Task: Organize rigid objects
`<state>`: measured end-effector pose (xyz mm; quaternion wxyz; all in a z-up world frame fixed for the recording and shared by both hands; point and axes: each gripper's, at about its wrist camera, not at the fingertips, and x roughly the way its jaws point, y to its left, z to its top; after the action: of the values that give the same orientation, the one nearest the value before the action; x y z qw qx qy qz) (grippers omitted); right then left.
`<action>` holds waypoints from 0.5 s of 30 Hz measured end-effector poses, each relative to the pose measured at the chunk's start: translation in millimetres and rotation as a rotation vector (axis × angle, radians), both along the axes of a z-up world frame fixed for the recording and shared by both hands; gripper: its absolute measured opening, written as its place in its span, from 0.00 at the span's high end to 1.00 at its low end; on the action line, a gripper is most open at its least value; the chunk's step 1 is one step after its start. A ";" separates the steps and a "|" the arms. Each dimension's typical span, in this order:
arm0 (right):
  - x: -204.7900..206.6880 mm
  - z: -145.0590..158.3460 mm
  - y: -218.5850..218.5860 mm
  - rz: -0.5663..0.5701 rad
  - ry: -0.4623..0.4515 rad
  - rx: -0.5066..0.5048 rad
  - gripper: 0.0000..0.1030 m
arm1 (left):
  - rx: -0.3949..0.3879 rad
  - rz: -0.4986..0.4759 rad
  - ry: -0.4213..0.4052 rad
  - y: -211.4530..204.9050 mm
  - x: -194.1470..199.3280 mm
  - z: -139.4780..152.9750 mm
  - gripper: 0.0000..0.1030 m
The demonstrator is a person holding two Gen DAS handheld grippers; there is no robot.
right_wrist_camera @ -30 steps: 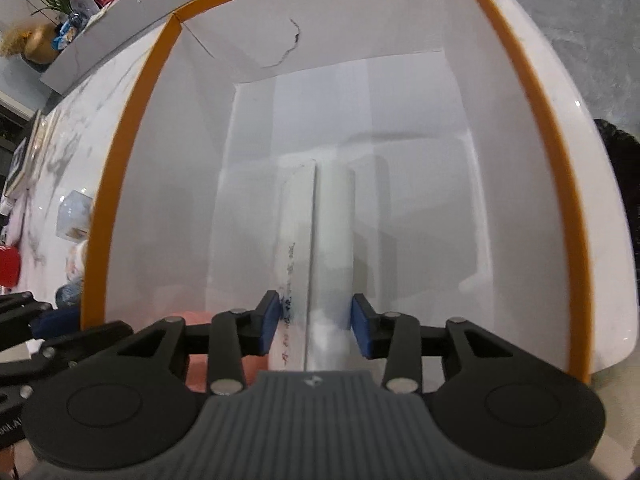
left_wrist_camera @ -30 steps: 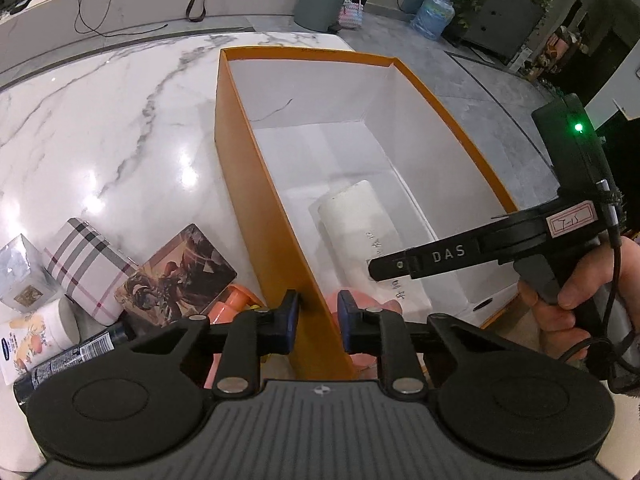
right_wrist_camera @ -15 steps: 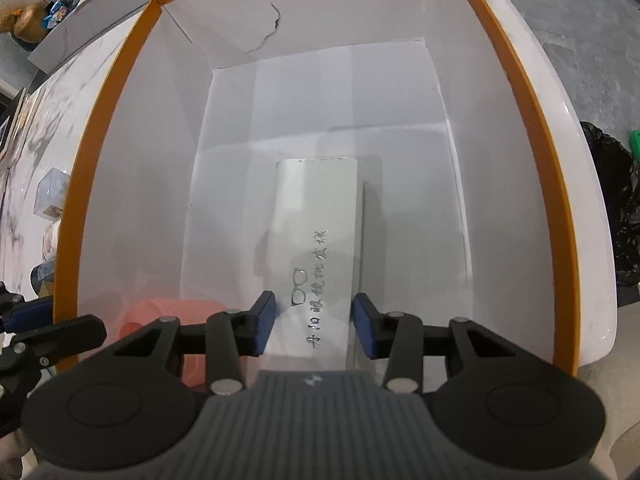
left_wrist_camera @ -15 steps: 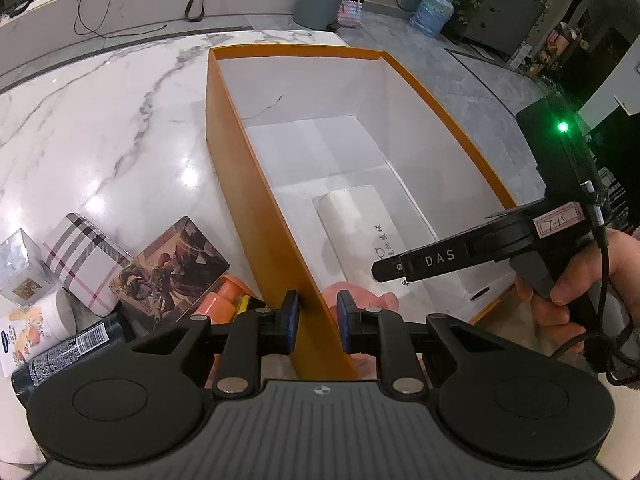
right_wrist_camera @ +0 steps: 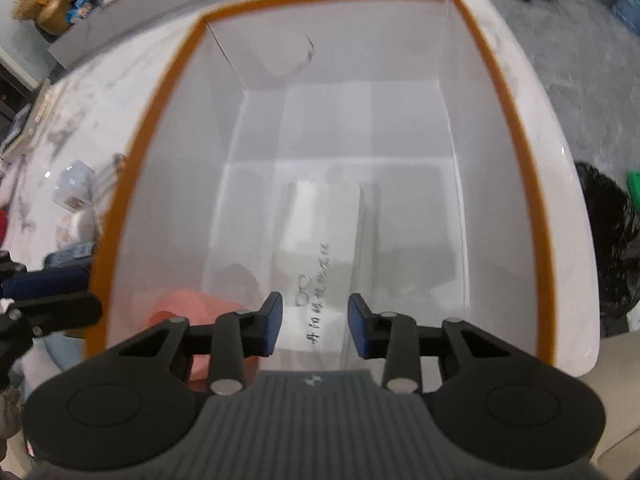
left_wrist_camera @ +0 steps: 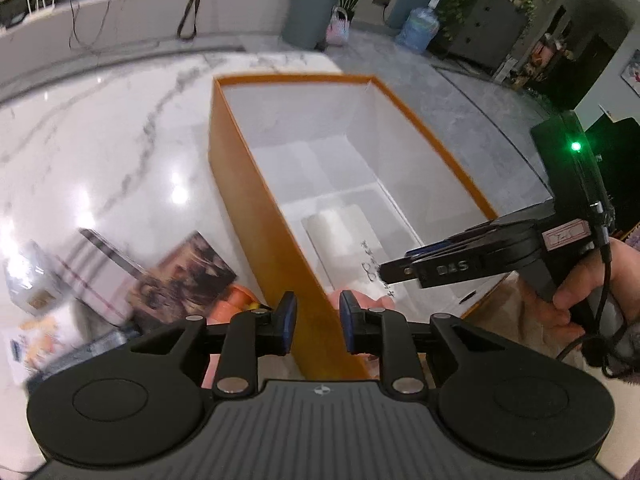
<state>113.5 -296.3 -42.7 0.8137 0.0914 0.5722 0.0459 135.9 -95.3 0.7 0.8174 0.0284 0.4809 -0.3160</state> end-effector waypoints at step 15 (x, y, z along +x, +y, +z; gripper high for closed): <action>-31.7 81.5 93.7 0.249 -0.225 0.082 0.65 | 0.131 0.063 -0.069 75.1 -16.1 17.3 0.73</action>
<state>81.8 -202.6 38.7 0.8564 0.0472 0.4819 0.1795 119.8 -20.2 18.0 0.8395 0.0774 0.4727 -0.2567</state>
